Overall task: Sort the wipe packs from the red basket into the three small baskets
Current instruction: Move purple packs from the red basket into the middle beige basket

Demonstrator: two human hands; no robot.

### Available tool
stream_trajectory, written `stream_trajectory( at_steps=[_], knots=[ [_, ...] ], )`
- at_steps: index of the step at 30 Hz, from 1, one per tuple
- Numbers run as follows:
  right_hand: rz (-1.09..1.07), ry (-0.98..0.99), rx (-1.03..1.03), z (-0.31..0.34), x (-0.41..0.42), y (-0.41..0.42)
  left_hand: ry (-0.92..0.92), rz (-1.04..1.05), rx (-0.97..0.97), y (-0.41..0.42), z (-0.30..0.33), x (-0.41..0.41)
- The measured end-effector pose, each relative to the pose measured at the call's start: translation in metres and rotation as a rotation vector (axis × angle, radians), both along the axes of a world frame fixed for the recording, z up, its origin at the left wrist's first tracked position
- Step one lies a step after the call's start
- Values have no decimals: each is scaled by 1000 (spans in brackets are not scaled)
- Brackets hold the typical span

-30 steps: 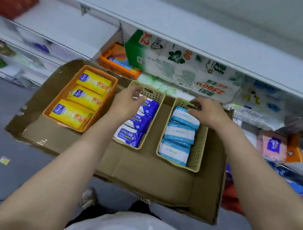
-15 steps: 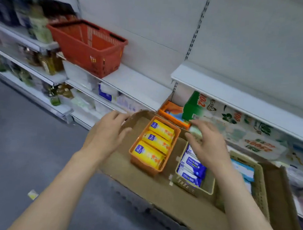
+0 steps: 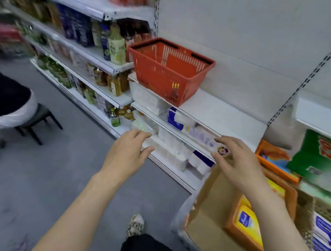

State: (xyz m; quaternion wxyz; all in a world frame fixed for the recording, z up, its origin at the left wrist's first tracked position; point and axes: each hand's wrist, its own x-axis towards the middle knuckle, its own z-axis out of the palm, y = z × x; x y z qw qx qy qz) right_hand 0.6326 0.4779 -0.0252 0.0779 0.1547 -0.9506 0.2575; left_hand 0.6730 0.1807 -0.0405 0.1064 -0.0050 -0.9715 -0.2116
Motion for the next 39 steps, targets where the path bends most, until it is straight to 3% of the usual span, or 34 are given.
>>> stream_trajectory(
  at_steps=[10, 23, 33, 39],
  knots=[
    [-31, -23, -52, 31, -198, -152, -1, -80, -81, -134, 44, -220],
    [-295, -22, 2, 20, -412, -238, 6, -393, 41, -194, 28, -533],
    [-393, -699, 190, -16, -533, -258, -559, -675, -194, -184, -18, -701],
    [-215, -809, 240, -45, -599, -282, -701, -674, -223, -176, -40, -738]
  ],
)
